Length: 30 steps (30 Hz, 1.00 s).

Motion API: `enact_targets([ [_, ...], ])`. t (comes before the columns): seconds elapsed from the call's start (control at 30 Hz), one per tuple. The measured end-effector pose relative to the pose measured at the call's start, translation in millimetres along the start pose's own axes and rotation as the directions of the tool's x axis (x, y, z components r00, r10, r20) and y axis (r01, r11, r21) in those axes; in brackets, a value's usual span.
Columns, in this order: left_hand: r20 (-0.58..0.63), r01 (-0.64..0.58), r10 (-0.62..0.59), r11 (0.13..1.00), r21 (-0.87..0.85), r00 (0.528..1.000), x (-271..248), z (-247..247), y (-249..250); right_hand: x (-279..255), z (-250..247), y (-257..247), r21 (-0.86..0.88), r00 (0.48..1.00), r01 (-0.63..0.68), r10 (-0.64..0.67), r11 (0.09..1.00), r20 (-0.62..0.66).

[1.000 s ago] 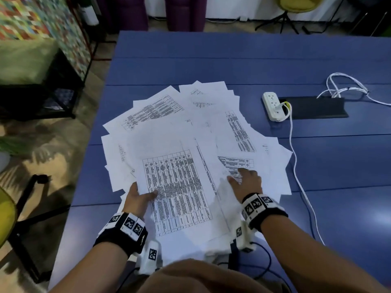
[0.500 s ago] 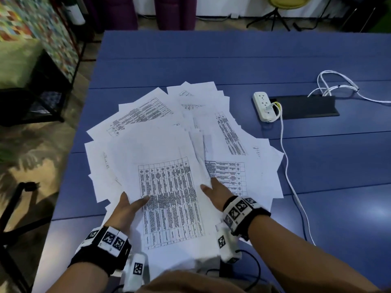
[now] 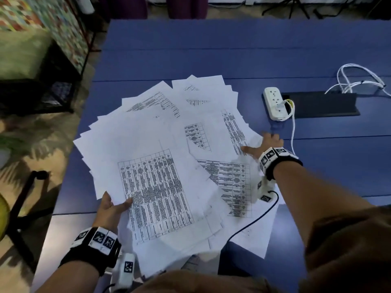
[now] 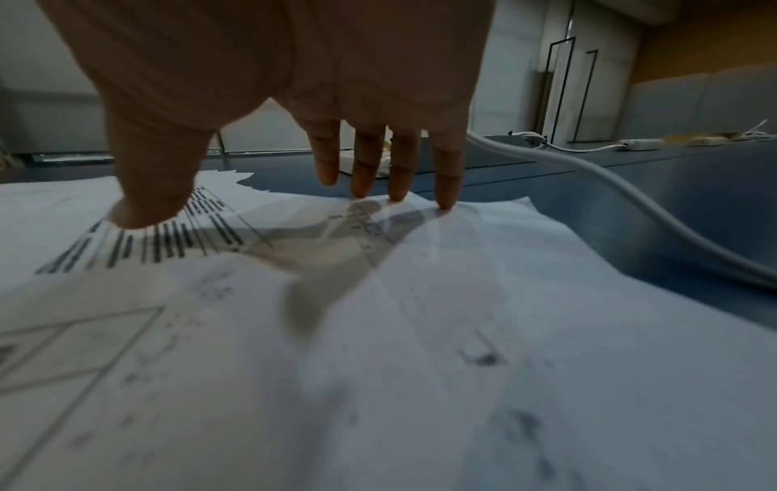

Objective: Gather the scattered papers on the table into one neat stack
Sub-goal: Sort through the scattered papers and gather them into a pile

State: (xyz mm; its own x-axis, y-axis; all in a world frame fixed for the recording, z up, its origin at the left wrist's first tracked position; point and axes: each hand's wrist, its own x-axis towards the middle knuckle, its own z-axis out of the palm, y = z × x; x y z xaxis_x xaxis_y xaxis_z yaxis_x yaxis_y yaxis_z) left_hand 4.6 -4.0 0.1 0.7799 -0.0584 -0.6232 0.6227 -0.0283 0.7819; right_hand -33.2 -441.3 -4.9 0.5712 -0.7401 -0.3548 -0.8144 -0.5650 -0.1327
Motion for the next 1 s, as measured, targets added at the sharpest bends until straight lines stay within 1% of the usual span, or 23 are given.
enact_targets([
  [0.03,0.008,-0.017,0.017,1.000,0.016,1.000,-2,3,2,5,-1,-2,-0.037,1.000,-0.002,0.003,0.999,0.010],
  [0.07,-0.004,-0.009,0.009,1.000,0.029,1.000,17,-7,-13,10,-2,-5,-0.067,1.000,0.012,-0.010,0.998,0.029],
  [0.17,-0.017,-0.013,0.014,0.999,0.047,1.000,32,-11,-23,26,-4,-10,-0.126,0.992,0.044,-0.028,0.991,0.123],
  [0.23,-0.009,-0.005,0.006,0.997,0.071,1.000,35,-6,-27,32,-9,-13,-0.216,0.990,0.045,-0.015,0.975,0.137],
  [0.3,0.005,-0.016,0.015,0.996,0.088,1.000,36,2,-27,33,-17,-17,-0.238,0.989,0.064,-0.030,0.969,0.143],
  [0.33,0.008,-0.017,0.016,0.995,0.101,1.000,36,3,-25,33,-22,-18,-0.194,0.989,0.084,-0.058,0.977,0.140],
  [0.37,0.014,-0.023,0.022,0.993,0.112,1.000,36,6,-23,36,-24,-18,-0.094,0.987,0.101,-0.088,0.990,0.132],
  [0.4,0.012,-0.022,0.021,0.994,0.103,1.000,35,6,-21,37,-27,-19,0.046,0.987,0.116,-0.120,0.992,0.109],
  [0.43,0.001,-0.017,0.017,0.996,0.091,1.000,36,5,-22,37,-29,-20,0.164,0.987,0.120,-0.135,0.979,0.086],
  [0.47,-0.001,-0.014,0.014,0.997,0.074,1.000,37,4,-23,37,-31,-23,0.232,0.985,0.136,-0.156,0.963,0.072],
  [0.53,0.011,-0.016,0.015,0.998,0.068,1.000,38,2,-25,33,-35,-32,0.269,0.976,0.176,-0.203,0.947,0.076],
  [0.63,0.026,-0.022,0.021,0.999,0.049,0.999,42,-2,-30,26,-42,-48,0.234,0.968,0.216,-0.240,0.948,0.079],
  [0.7,0.031,-0.013,0.012,0.999,0.038,0.999,45,-6,-32,19,-49,-55,0.220,0.966,0.237,-0.253,0.946,0.051],
  [0.83,0.020,-0.022,0.021,0.999,0.040,1.000,45,-9,-33,4,-67,-59,0.217,0.961,0.275,-0.268,0.937,-0.064],
  [0.93,0.023,-0.027,0.027,0.999,0.016,0.999,43,-8,-32,-6,-81,-60,0.235,0.954,0.277,-0.239,0.932,-0.179],
  [1.0,0.017,-0.024,0.024,0.999,0.036,1.000,40,-6,-29,-13,-93,-61,0.240,0.940,0.276,-0.209,0.931,-0.269],
])
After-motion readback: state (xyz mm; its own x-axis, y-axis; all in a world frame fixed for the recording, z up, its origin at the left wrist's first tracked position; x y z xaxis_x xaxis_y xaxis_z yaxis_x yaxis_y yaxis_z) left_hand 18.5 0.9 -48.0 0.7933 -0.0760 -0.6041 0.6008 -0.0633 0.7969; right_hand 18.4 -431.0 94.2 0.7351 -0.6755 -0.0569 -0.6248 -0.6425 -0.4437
